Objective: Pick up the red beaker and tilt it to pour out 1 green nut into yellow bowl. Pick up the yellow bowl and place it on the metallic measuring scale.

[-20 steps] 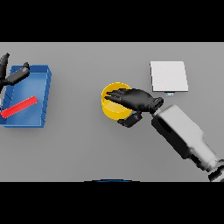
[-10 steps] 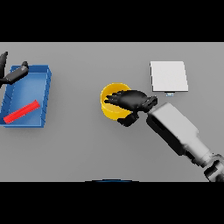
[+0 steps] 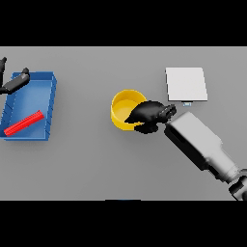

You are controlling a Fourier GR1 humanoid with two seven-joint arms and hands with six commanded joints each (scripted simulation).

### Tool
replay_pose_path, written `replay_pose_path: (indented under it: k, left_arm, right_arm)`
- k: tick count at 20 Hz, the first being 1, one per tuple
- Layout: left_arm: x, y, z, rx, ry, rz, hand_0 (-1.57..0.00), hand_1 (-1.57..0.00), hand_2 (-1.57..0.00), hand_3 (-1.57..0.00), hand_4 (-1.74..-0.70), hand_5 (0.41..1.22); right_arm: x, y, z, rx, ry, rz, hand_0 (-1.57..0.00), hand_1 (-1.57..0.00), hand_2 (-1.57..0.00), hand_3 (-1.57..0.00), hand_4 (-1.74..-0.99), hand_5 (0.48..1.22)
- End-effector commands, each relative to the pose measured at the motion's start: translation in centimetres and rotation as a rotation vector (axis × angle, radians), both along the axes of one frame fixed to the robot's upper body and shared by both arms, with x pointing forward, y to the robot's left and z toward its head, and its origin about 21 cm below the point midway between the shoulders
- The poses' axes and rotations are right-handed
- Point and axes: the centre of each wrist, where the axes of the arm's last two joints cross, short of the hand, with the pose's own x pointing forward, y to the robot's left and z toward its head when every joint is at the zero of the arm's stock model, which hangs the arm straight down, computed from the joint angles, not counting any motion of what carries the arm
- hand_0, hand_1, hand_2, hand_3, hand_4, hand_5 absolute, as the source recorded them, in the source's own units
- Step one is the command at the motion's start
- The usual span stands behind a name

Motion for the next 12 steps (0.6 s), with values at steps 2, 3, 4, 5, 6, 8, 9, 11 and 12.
replay_pose_path:
  k: [2,3,4,5,6,8,9,11,12]
  left_arm:
    - [-0.3,0.0,-0.2,-0.007,-0.003,0.002,0.00,0.00,0.00,0.00,-0.80,0.725]
    - [-0.2,-0.3,-0.1,-0.003,-0.008,-0.001,0.00,0.00,0.00,0.00,-0.80,0.726]
    - [-0.1,-0.2,0.2,-0.005,-0.015,-0.003,0.00,0.00,0.00,0.00,-0.80,0.726]
    - [-0.2,-0.1,0.1,-0.008,-0.011,-0.002,0.00,0.00,0.00,0.00,-0.81,0.724]
    - [-0.2,0.0,0.3,-0.005,-0.008,0.001,0.00,0.00,0.00,0.00,-0.81,0.725]
    - [-0.1,0.0,0.1,-0.002,-0.007,0.003,0.00,0.00,0.00,0.00,-0.80,0.724]
    - [-0.1,-0.4,0.1,-0.003,-0.005,-0.001,0.00,0.00,0.00,0.00,-0.80,0.724]
    - [-0.3,0.0,0.2,0.005,-0.007,-0.001,0.00,0.00,0.00,0.00,-0.80,0.723]
    - [-0.5,0.1,0.3,0.006,-0.006,-0.001,0.00,0.00,0.00,0.00,-0.80,0.721]
  right_arm:
    - [-0.3,0.0,0.1,-0.008,-0.004,-0.014,-1.39,-1.38,-1.31,-1.14,-1.682,1.178]
    - [-0.4,-0.1,0.1,-0.010,-0.007,-0.009,-1.43,-1.42,-1.35,-1.16,-1.694,1.187]
    - [-0.3,0.0,0.2,-0.006,-0.010,-0.016,-1.46,-1.45,-1.39,-1.17,-1.703,1.193]
    - [-0.3,0.2,0.5,-0.002,-0.014,-0.023,-1.48,-1.47,-1.42,-1.18,-1.711,1.199]
    - [-0.5,-0.1,0.5,0.004,-0.019,-0.017,-1.50,-1.49,-1.45,-1.18,-1.717,1.203]
    - [-0.5,-0.7,1.6,0.015,-0.031,-0.022,-1.52,-1.52,-1.47,-1.19,-1.726,1.210]
    - [-0.4,-0.7,2.3,0.021,-0.044,-0.027,-1.53,-1.53,-1.49,-1.19,-1.729,1.212]
    - [-0.5,-1.1,4.1,0.028,-0.056,-0.019,-1.55,-1.55,-1.49,-1.33,-1.732,1.215]
    - [-0.4,-1.2,4.8,0.021,-0.074,-0.024,-1.55,-1.55,-1.51,-1.38,-1.731,1.216]
